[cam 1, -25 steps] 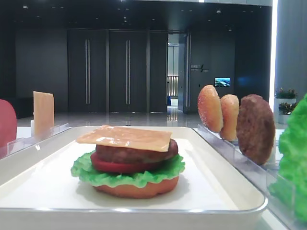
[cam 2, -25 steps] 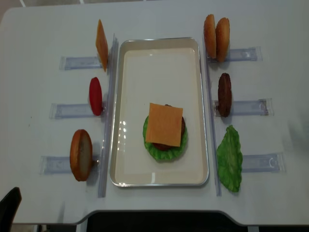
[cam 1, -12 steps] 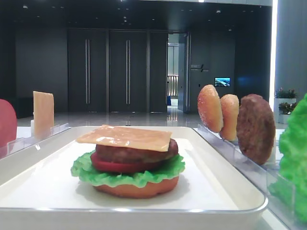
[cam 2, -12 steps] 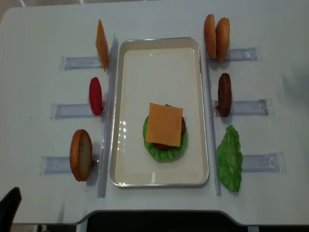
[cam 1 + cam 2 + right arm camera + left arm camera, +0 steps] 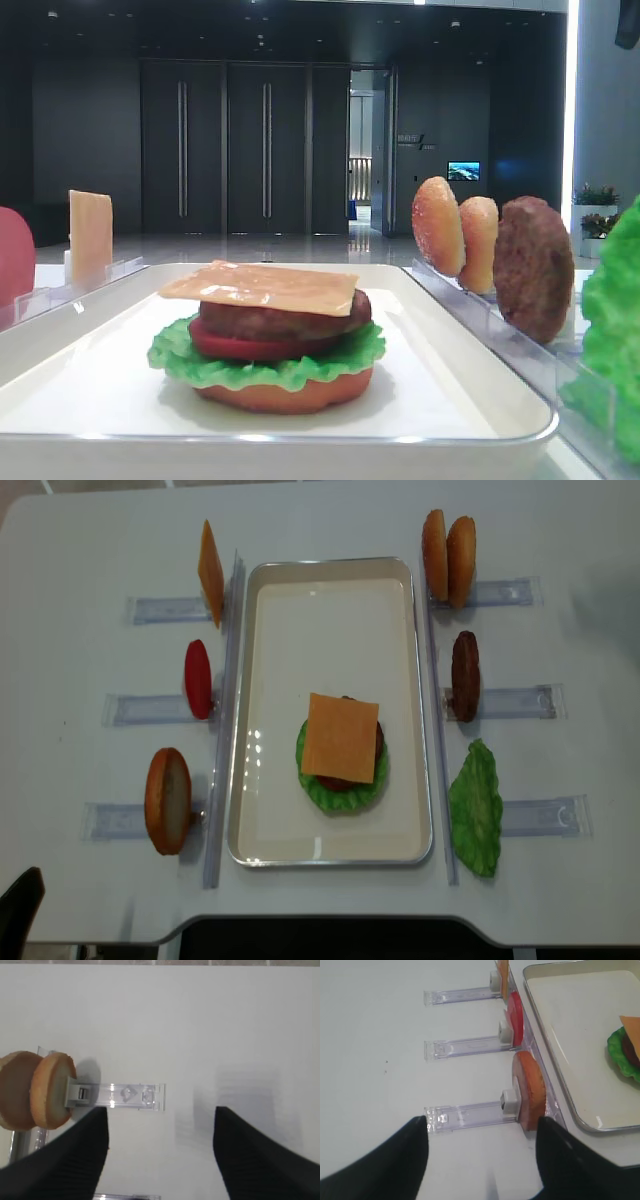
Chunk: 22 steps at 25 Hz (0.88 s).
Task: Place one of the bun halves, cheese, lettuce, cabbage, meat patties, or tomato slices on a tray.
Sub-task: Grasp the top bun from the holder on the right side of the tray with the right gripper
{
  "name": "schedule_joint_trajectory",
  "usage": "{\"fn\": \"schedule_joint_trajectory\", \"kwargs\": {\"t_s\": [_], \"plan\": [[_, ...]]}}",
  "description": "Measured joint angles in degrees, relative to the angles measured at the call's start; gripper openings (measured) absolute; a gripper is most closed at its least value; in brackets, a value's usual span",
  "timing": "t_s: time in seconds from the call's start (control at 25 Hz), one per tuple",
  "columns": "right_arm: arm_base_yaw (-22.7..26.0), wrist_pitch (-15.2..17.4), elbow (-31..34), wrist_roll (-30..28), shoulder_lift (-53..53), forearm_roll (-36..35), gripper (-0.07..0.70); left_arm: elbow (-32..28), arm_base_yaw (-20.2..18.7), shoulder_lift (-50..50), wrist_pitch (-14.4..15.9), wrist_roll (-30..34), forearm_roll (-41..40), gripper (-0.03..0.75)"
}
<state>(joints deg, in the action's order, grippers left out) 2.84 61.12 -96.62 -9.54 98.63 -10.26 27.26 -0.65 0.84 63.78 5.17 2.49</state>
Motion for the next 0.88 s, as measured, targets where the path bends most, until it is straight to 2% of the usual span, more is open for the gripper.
{"fn": "schedule_joint_trajectory", "kwargs": {"t_s": [0.2,0.52,0.72,0.88], "plan": [[0.0,0.0,-3.0,-0.1,4.0,0.0,0.434,0.0,0.0,0.0,0.0,0.0,0.0,0.516],[0.0,0.0,-3.2,-1.0,4.8,0.0,0.434,0.0,0.0,0.0,0.0,0.0,0.0,0.516],[-0.5,0.5,-3.2,3.6,4.8,0.2,0.419,0.0,0.0,0.0,0.0,0.0,0.0,0.516],[-4.3,0.5,-3.2,7.5,4.8,1.7,0.404,0.0,0.0,0.0,0.0,0.0,0.0,0.516]]}}
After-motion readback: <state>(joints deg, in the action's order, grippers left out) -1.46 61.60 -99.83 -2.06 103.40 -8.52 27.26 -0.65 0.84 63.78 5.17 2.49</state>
